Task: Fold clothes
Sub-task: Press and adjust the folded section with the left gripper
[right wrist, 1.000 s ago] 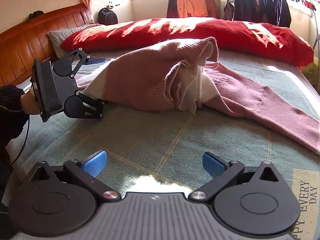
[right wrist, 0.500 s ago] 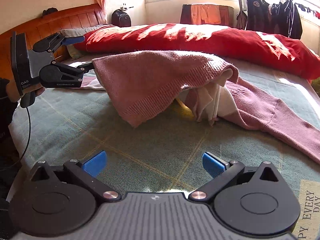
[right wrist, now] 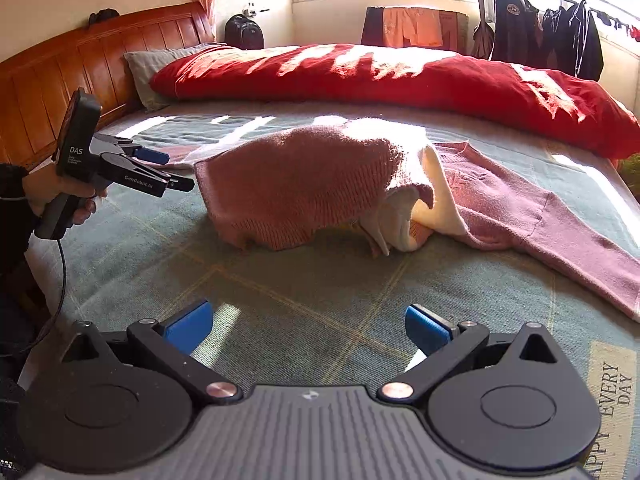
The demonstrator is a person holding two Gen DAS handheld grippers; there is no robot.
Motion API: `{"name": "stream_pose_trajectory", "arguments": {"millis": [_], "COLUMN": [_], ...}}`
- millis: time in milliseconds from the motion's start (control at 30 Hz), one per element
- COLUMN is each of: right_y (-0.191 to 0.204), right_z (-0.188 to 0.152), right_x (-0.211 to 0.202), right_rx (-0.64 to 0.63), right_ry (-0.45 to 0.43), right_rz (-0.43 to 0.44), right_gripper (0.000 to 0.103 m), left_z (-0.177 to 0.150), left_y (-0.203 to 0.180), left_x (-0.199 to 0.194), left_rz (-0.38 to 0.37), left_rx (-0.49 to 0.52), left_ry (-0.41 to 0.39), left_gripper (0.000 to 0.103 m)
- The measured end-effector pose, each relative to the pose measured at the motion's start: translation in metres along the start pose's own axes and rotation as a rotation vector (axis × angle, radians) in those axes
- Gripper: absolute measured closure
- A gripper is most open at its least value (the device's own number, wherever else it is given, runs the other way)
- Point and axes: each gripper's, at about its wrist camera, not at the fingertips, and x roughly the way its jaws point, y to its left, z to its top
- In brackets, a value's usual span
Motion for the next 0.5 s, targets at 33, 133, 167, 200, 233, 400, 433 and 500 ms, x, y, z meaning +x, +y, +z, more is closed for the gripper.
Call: {"name": "stream_pose_trajectory", "arguments": {"millis": [33, 133, 167, 200, 233, 400, 433, 500], "right_y": [0.0, 0.0, 0.0, 0.0, -0.001, -0.001, 0.0, -0.001], "right_z": [-0.001, -0.003, -0.004, -0.004, -0.005, -0.008, -0.009, -0.011], "right_x": [-0.001, -0.003, -0.004, -0.004, -0.003, -0.004, -0.005, -0.009], "right_rx": [0.001, 0.016, 0.024, 0.036, 0.049, 0.109, 0.12, 0.133], "right_ry": [-0.002, -0.015, -0.02, -0.024, -0.029, -0.052, -0.058, -0.067], "right_rz": [0.002, 0.015, 0.02, 0.027, 0.034, 0.059, 0.061, 0.063], "right_gripper": [0.0, 0.0, 0.0, 0.0, 0.0, 0.0, 0.0, 0.0], "left_z": [-0.008, -0.022, -0.025, -0.026, -0.027, -0.023, -0.021, -0.017], "left_y": [0.002, 0.004, 0.004, 0.004, 0.004, -0.007, -0.012, -0.021], "left_x": [-0.005, -0.024, -0.03, -0.035, -0.036, -0.026, -0.019, -0.006], "left_rz": [-0.022, -0.137, -0.192, -0.244, -0.3, -0.497, -0.516, -0.537], "left_rx": [-0.031, -0.122, -0.158, -0.199, -0.248, -0.423, -0.441, -0.468], "left_ry": [0.016, 0.026, 0.021, 0.011, 0.002, -0.04, -0.043, -0.043], "left_gripper": [0.016, 0.016, 0.016, 0.016, 0.015, 0.015, 0.015, 0.017]}}
